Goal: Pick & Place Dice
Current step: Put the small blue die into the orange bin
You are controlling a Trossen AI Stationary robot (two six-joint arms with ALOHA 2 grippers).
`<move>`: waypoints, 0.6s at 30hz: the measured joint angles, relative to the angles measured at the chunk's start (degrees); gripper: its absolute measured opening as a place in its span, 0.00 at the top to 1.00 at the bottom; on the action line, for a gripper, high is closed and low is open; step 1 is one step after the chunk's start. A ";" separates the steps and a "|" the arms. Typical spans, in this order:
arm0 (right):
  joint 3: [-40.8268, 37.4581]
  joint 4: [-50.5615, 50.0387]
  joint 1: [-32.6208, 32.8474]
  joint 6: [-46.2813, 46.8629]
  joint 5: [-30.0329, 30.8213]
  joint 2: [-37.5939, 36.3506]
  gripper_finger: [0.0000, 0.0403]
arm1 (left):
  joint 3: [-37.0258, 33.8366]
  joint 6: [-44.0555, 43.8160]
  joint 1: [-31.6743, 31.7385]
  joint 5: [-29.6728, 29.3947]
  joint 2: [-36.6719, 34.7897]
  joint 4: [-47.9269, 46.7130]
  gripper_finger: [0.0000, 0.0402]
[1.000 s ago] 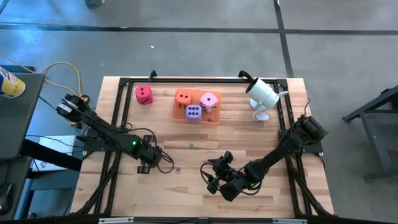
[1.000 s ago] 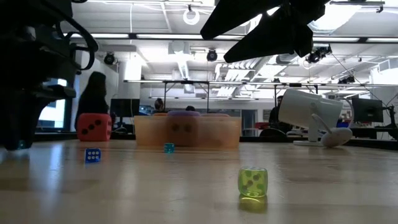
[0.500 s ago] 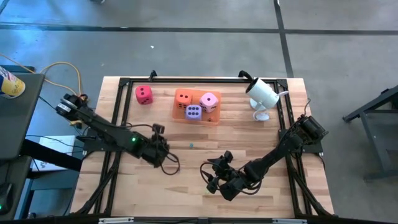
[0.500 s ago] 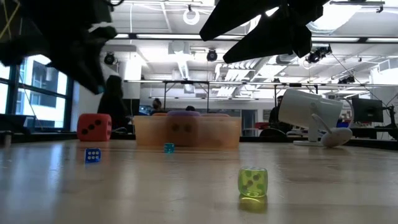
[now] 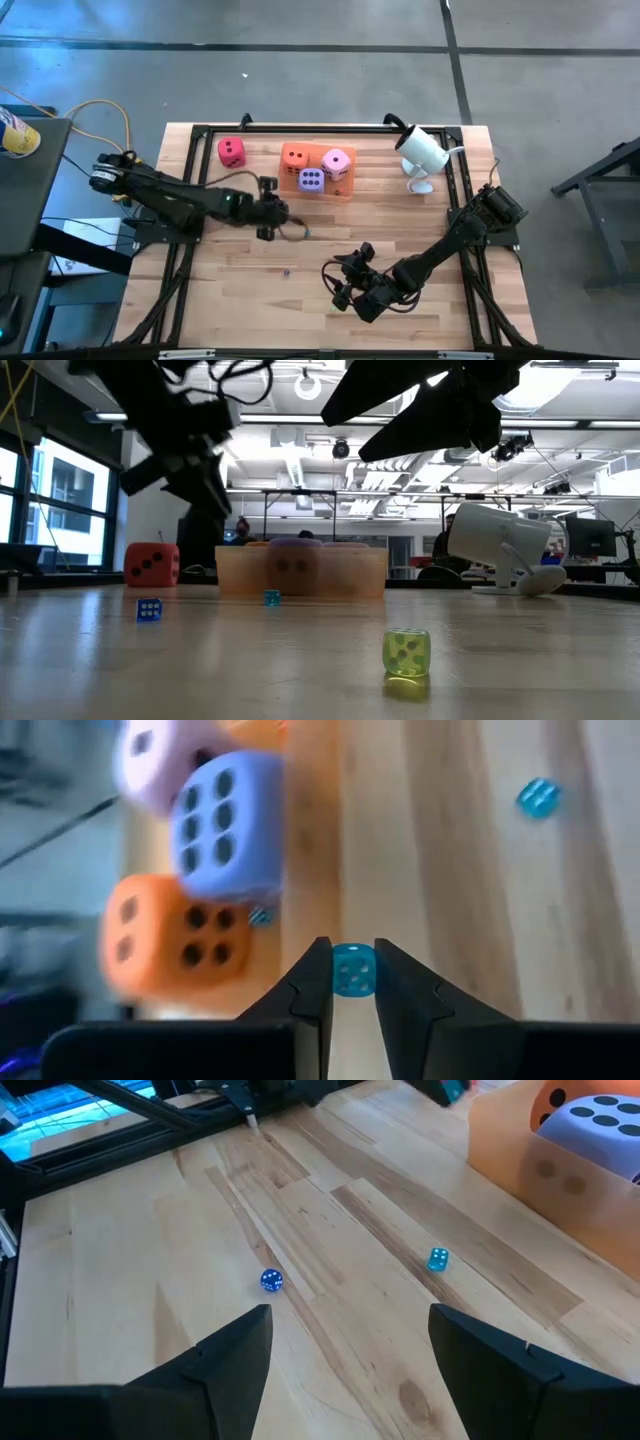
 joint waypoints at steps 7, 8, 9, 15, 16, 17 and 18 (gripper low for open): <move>0.00 -0.03 0.02 -0.26 -0.35 0.00 0.36 | -1.05 5.98 11.69 13.05 -0.04 7.09 0.88; 0.00 -0.07 0.03 -0.36 -0.35 0.00 0.36 | -1.05 6.47 13.40 15.28 -0.07 7.27 0.88; 0.00 -0.11 0.04 -0.43 -0.35 0.00 0.36 | -1.05 6.64 15.07 18.04 -0.07 7.31 0.88; 0.00 -0.27 0.04 -0.20 -0.36 0.00 0.36 | -1.14 6.17 23.34 24.94 -0.07 8.53 0.88; 0.00 -0.27 0.04 -0.20 -0.36 0.00 0.36 | -1.18 6.28 24.50 25.56 -0.05 9.21 0.88; 0.00 -0.26 0.04 -0.19 -0.36 0.00 0.36 | -1.20 6.25 25.51 27.02 0.08 10.11 0.88; 0.00 -0.24 0.04 -0.15 -0.36 0.00 0.36 | -1.20 5.91 26.40 28.78 0.17 10.67 0.88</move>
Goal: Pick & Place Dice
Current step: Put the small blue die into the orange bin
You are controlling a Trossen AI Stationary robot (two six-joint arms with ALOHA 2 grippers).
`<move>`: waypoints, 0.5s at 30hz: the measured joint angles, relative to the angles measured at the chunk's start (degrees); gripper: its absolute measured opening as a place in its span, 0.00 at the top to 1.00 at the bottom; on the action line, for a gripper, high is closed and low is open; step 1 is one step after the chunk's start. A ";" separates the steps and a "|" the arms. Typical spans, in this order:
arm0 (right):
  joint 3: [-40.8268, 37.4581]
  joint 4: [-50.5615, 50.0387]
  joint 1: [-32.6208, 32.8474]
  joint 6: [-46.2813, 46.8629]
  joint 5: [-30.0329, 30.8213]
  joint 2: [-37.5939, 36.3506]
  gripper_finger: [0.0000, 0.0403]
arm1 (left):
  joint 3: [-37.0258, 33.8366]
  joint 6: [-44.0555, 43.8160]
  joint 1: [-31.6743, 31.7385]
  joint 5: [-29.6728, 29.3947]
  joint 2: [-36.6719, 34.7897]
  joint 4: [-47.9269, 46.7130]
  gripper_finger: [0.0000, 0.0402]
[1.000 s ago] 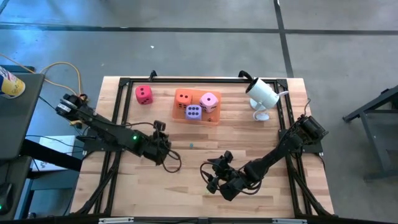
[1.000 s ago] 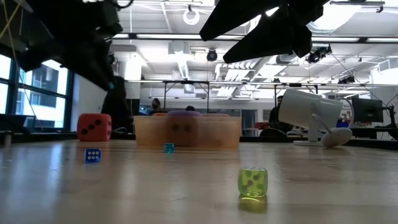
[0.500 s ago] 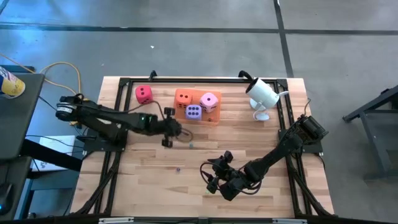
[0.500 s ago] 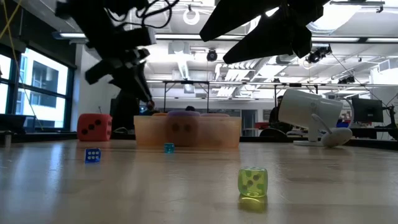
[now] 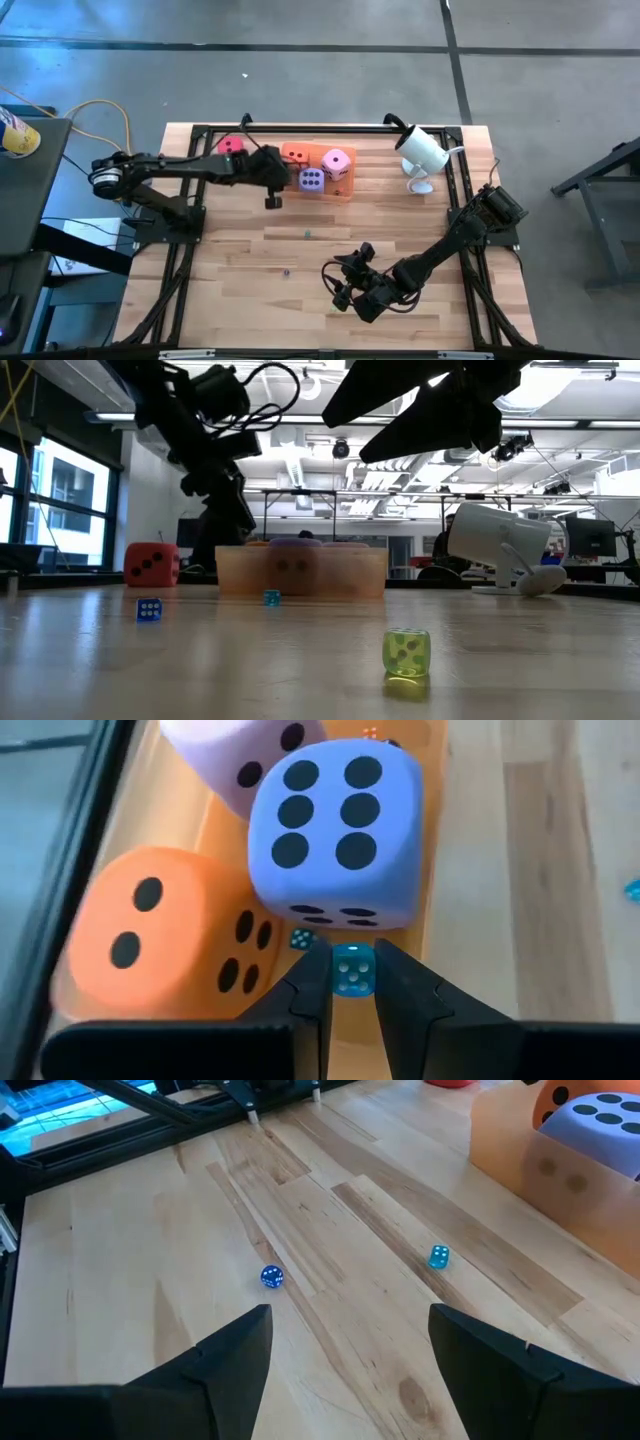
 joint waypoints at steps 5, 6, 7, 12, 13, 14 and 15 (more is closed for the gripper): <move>0.00 0.24 0.00 0.11 -0.02 0.00 0.36 | -0.04 -2.77 2.37 2.36 0.04 0.11 0.84; 0.00 0.34 0.00 0.13 -0.02 0.00 0.36 | -0.06 -3.44 2.54 1.63 0.04 0.06 0.83; 0.00 0.35 0.00 0.13 -0.02 0.00 0.36 | -0.10 -3.52 2.75 0.88 0.04 0.09 0.81; 0.00 0.35 0.00 0.13 0.00 0.00 0.36 | -0.59 -2.15 2.88 0.43 0.07 0.23 0.73; 0.00 0.35 0.02 0.13 -0.02 0.00 0.36 | -0.61 -1.97 2.85 0.43 0.07 0.23 0.71; 0.00 0.35 0.00 0.13 0.00 0.00 0.36 | -0.66 -2.01 2.72 0.43 0.07 0.21 0.70; 0.00 0.33 0.02 0.13 0.00 0.00 0.36 | -0.68 -2.03 2.70 0.43 0.07 0.21 0.69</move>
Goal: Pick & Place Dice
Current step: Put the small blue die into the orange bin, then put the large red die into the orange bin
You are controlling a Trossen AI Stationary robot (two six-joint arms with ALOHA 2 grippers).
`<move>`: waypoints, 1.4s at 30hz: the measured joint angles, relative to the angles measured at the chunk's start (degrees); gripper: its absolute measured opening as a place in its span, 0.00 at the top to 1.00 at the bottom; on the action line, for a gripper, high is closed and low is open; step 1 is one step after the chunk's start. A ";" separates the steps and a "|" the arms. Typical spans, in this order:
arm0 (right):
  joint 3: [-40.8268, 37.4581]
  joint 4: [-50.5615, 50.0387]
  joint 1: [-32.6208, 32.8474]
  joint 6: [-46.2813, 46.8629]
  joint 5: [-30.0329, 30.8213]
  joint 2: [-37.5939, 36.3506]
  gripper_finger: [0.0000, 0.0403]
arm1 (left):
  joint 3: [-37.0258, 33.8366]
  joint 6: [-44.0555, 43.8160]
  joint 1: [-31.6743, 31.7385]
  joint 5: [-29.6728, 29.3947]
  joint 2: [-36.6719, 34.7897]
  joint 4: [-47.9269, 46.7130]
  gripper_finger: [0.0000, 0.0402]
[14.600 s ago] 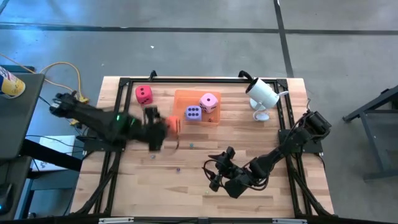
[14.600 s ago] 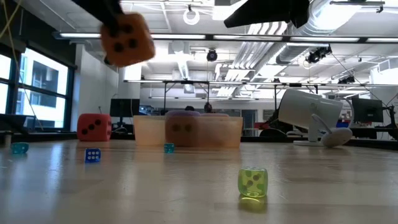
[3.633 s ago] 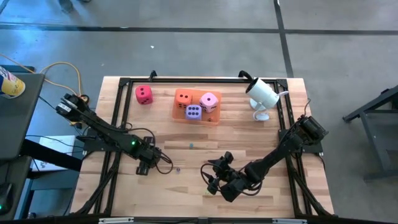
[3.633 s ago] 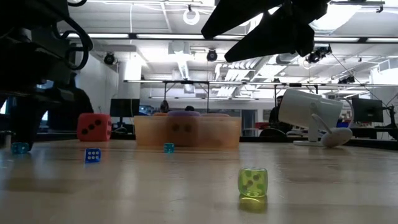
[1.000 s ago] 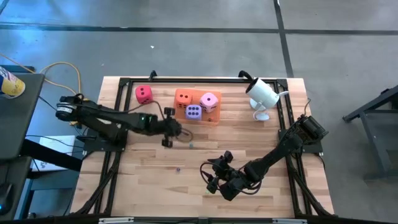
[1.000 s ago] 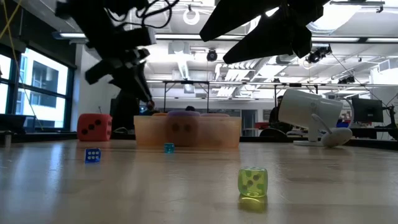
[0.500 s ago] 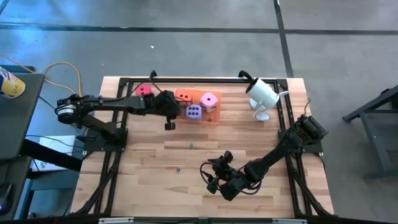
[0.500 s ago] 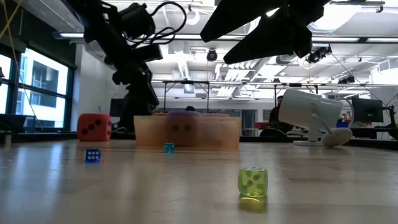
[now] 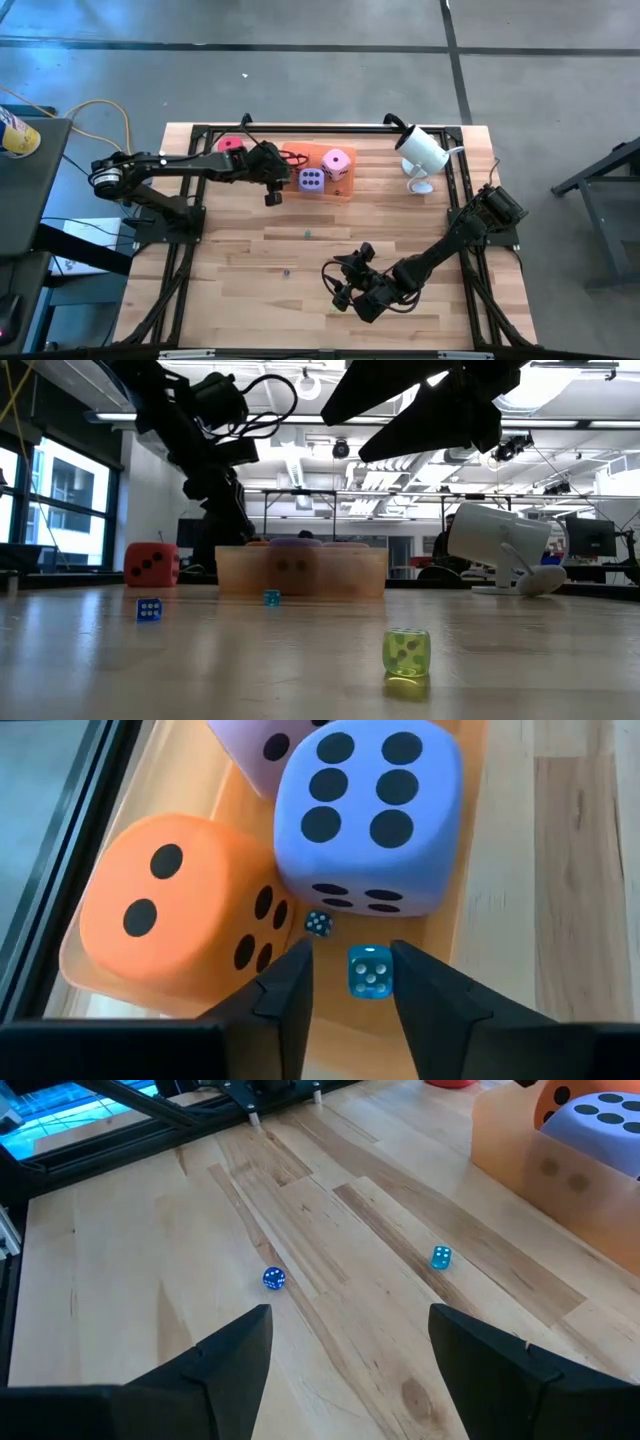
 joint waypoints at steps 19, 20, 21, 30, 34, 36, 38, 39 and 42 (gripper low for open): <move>0.00 -0.04 -0.01 0.02 -0.01 0.00 0.36 | 0.00 -9.58 0.00 -4.07 0.04 0.49 0.56; 0.00 -0.07 -0.01 0.01 -0.02 0.00 0.36 | 0.00 -11.47 0.00 -4.06 0.04 0.30 0.56; 0.00 -0.09 0.00 0.02 -0.01 0.00 0.36 | 0.00 -12.54 0.00 -4.06 0.04 0.04 0.56; 0.00 -0.33 0.00 0.01 -0.01 0.00 0.36 | 0.00 -11.08 -1.05 -12.27 -2.13 -10.13 0.56; 0.00 -0.35 -0.02 0.01 0.00 0.00 0.36 | 0.00 -12.42 -2.71 -12.61 -4.43 -15.20 0.56; 0.00 -0.34 -0.01 0.01 0.00 0.00 0.36 | 0.00 -13.47 -3.93 -12.63 -5.72 -16.94 0.56; 0.00 -0.28 -0.01 0.01 -0.01 0.00 0.36 | 0.00 -15.69 -5.69 -12.53 -6.98 -18.22 0.56; 0.00 -0.28 0.00 0.02 -0.02 0.00 0.36 | 0.00 -17.14 -6.77 -12.30 -7.52 -18.83 0.56; 0.00 -0.03 -0.01 0.01 0.00 0.00 0.36 | 0.00 -19.34 -10.12 -11.98 -8.73 -21.98 0.56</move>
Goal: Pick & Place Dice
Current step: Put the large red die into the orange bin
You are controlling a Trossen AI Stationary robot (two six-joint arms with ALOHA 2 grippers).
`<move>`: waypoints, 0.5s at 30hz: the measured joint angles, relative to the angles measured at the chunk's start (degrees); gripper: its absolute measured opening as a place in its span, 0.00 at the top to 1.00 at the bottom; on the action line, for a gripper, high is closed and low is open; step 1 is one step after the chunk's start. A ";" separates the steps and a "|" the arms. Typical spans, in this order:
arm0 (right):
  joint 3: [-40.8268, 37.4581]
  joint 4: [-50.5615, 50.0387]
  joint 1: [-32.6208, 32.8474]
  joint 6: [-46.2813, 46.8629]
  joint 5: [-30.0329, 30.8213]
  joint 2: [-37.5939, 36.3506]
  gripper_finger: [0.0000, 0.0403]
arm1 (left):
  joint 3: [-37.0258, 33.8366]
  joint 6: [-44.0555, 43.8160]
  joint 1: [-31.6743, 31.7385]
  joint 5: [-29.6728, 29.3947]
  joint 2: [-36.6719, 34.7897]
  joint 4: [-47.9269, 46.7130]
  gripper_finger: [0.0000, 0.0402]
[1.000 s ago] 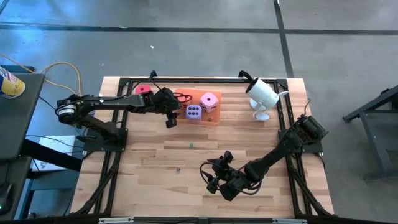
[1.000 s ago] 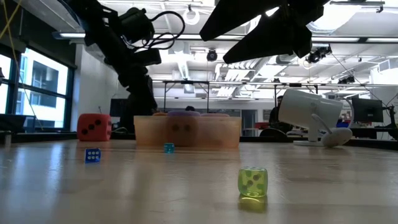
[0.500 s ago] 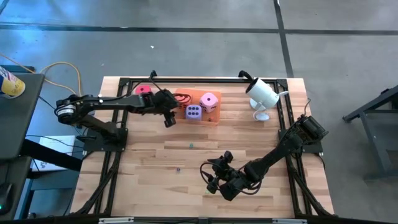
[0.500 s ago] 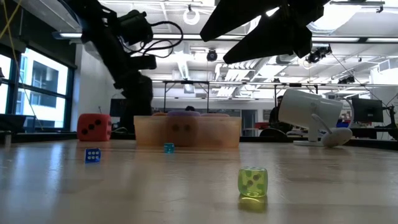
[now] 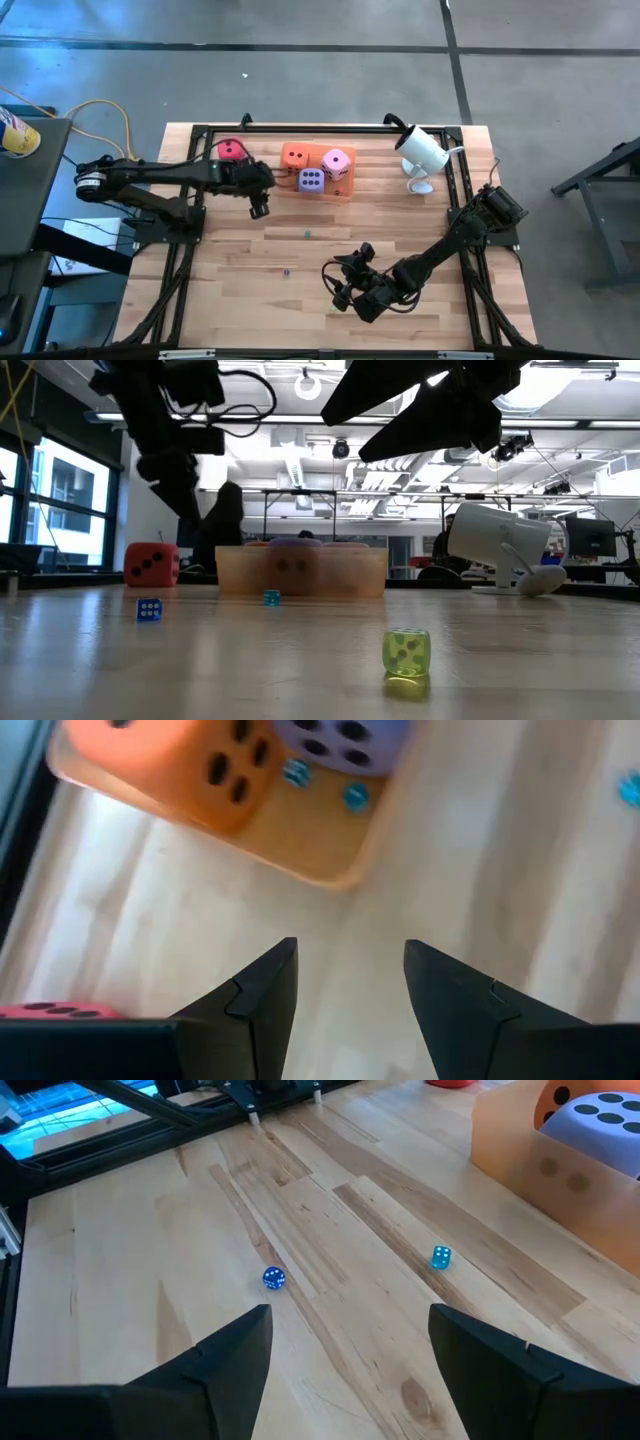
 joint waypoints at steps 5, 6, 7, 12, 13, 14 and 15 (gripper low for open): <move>0.00 0.00 0.00 0.01 0.00 0.00 0.36 | 0.00 -0.13 -3.92 -0.82 -0.36 -4.49 0.56; 0.00 0.00 0.01 0.01 0.00 0.00 0.36 | 0.00 -0.17 -4.09 -1.06 -0.36 -4.58 0.56; 0.00 0.02 -0.01 0.01 -0.02 0.00 0.36 | 0.00 -0.17 -4.15 -1.53 -0.36 -4.58 0.56; 0.00 0.00 0.00 0.00 0.00 0.00 0.36 | 0.00 3.18 -4.11 -2.11 -0.36 -5.31 0.56; 0.00 0.00 -0.01 0.01 0.00 0.00 0.36 | 0.00 4.32 -4.20 -2.08 -0.36 -5.56 0.56; 0.00 0.00 -0.01 -0.01 -0.01 0.00 0.36 | 0.00 5.03 -4.45 -2.05 -0.36 -5.62 0.56; 0.00 0.00 0.01 -0.01 0.00 0.00 0.36 | 0.00 5.36 -4.71 -2.01 -0.36 -5.59 0.55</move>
